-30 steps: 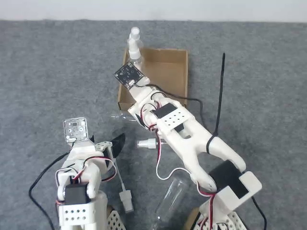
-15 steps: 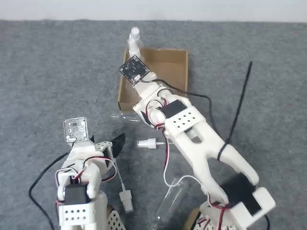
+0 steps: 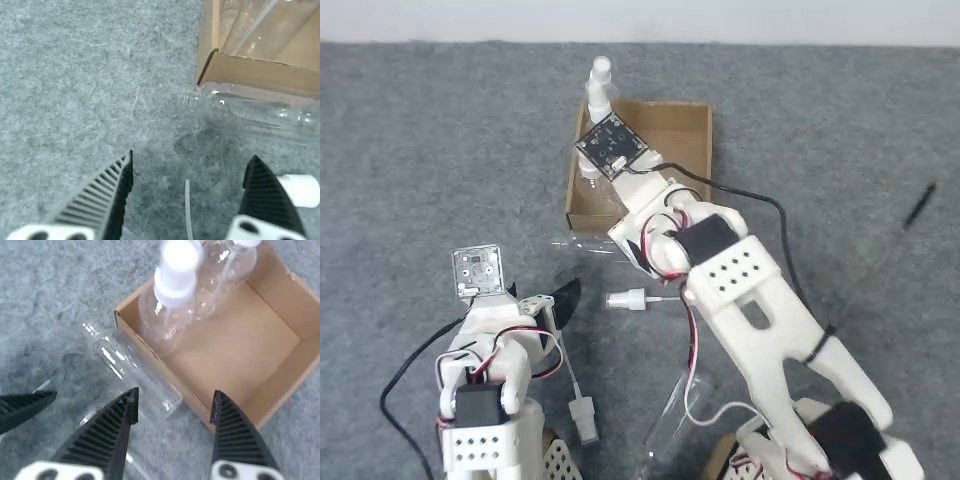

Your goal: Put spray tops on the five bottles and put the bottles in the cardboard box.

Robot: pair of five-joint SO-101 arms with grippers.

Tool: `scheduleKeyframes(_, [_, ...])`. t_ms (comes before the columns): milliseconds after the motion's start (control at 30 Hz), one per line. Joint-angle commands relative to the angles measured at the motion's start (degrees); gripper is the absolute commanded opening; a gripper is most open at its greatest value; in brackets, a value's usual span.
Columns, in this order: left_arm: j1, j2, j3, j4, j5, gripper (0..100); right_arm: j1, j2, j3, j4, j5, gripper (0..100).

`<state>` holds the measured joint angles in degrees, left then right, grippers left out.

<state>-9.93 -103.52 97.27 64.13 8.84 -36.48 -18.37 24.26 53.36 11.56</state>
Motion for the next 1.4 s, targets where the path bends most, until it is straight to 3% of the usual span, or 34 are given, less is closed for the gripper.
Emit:
scheduleKeyframes(0, [-0.35, -0.70, -0.75, 0.18, -0.62, 33, 0.92, -5.67, -0.44, 1.27, 0.00, 18.4])
scheduleKeyframes(200, [-0.35, -0.70, -0.75, 0.18, -0.62, 33, 0.92, -7.96, -0.44, 1.63, 0.09, 18.4])
scheduleKeyframes(400, [-0.35, -0.70, -0.75, 0.18, -0.62, 33, 0.92, -9.89, -0.44, 1.98, 8.44, 18.7])
scheduleKeyframes(1367, [-0.35, -0.70, -0.75, 0.18, -0.62, 33, 0.48, -28.44, -0.35, 31.16, 14.51, 18.8])
